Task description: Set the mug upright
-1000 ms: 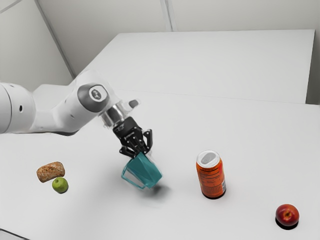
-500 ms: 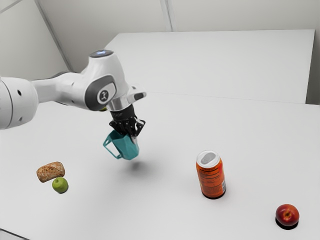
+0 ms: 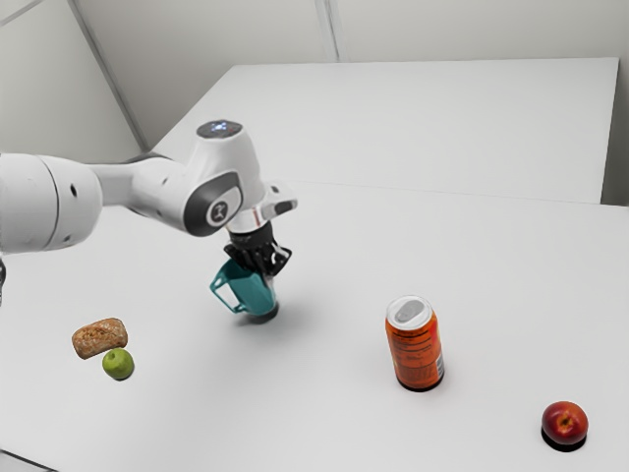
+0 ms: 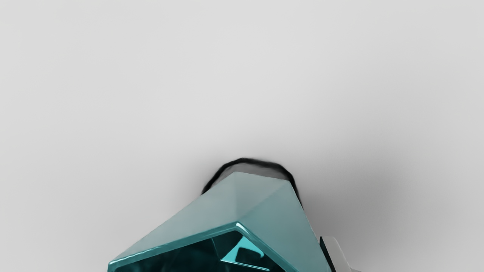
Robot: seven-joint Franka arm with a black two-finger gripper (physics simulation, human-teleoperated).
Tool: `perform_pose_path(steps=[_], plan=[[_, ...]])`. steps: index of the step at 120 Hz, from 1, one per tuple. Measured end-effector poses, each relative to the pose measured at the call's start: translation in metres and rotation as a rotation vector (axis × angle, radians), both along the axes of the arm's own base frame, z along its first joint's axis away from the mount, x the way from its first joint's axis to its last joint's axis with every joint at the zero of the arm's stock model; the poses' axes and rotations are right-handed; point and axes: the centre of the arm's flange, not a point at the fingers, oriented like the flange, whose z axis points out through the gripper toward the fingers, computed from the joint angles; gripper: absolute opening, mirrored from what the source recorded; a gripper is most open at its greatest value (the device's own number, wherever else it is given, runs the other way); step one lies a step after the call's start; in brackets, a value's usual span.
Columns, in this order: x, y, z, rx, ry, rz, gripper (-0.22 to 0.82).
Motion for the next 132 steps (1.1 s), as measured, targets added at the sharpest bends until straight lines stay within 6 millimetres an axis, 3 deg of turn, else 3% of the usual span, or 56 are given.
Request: perform_pose_path(steps=[24,45,62,92,132], plan=[[0.004,-0.001,-0.014,-0.002,-0.002,-0.001,-0.17],[0.003,-0.006,-0.01,-0.011,-0.011,-0.007,0.21],[0.002,-0.006,0.002,-0.012,-0.031,-0.008,0.4],[-0.004,-0.015,0.048,-0.016,-0.1,-0.025,0.54],[0.017,-0.016,0.145,-0.008,-0.166,-0.016,0.59]])
